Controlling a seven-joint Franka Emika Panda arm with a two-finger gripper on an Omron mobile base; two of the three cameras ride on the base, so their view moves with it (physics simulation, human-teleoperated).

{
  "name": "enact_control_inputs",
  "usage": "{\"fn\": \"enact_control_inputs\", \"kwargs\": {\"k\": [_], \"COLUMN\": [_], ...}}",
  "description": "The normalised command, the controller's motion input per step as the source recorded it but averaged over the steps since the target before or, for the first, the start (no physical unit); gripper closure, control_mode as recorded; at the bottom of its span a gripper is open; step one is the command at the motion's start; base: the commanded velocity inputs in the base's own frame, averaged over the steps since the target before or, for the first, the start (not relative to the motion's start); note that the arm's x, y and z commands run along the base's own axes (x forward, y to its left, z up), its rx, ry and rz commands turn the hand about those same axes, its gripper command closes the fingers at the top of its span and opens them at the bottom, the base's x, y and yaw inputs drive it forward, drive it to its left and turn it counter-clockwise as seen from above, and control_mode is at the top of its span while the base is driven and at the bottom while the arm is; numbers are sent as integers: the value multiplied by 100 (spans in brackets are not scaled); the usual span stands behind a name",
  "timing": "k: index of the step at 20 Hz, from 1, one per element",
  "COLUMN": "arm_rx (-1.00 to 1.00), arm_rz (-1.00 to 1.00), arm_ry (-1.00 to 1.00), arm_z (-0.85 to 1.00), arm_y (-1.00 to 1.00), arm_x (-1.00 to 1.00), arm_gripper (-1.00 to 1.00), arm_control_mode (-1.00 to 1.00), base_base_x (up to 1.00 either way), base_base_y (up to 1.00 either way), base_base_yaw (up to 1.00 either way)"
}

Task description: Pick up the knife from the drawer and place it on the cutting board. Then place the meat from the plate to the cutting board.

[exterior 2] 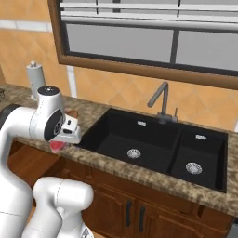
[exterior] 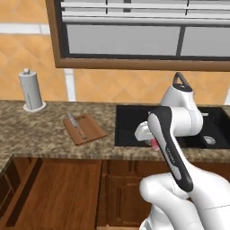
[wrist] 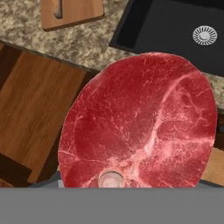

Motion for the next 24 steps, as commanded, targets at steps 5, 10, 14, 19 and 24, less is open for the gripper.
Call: {"fn": "enact_control_inputs", "kwargs": {"k": [5,10,14,19,24], "arm_rx": [0,0,-9,-3,1], "arm_rz": [0,0,0,0,0], "arm_ry": [0,0,0,6,16], "arm_z": [0,0,0,0,-1], "arm_y": [0,0,15,0,37], "arm_x": [0,0,66,100,100], "arm_gripper": [100,100,100,100,100], "arm_control_mode": [100,100,-100,-100,-100], "base_base_x": [39,-3,0,0,0], "base_base_y": [27,74,0,0,0], "base_base_yaw": [0,7,0,0,0]}}
